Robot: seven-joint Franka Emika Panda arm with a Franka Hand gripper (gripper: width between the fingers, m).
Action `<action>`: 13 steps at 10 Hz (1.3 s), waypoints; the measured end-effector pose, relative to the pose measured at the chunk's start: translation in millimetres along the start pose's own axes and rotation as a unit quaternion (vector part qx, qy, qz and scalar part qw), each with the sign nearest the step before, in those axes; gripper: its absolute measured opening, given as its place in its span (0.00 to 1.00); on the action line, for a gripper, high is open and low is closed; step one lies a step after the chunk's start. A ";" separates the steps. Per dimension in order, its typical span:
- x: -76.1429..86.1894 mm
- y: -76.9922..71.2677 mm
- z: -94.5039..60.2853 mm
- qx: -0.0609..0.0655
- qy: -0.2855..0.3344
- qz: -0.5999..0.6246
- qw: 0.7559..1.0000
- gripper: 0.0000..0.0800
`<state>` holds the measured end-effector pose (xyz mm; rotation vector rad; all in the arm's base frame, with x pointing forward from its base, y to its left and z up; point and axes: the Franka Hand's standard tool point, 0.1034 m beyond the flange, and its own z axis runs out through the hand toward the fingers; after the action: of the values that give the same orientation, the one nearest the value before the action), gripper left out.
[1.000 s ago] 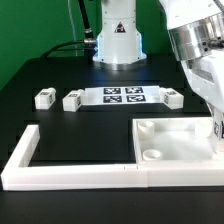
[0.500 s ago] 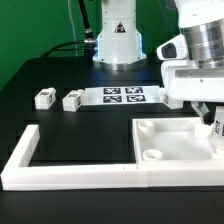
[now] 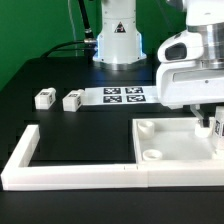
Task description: Assemble square table
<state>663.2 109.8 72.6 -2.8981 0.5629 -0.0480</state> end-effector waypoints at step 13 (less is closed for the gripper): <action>9.4 -3.6 1.3 0.037 -0.029 0.542 0.839 0.37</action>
Offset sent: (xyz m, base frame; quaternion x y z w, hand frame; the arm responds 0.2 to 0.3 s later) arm 0.0000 0.0000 0.0000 0.0000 0.0000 0.1296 0.9916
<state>673.3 109.8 72.0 -2.0753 1.9930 0.1724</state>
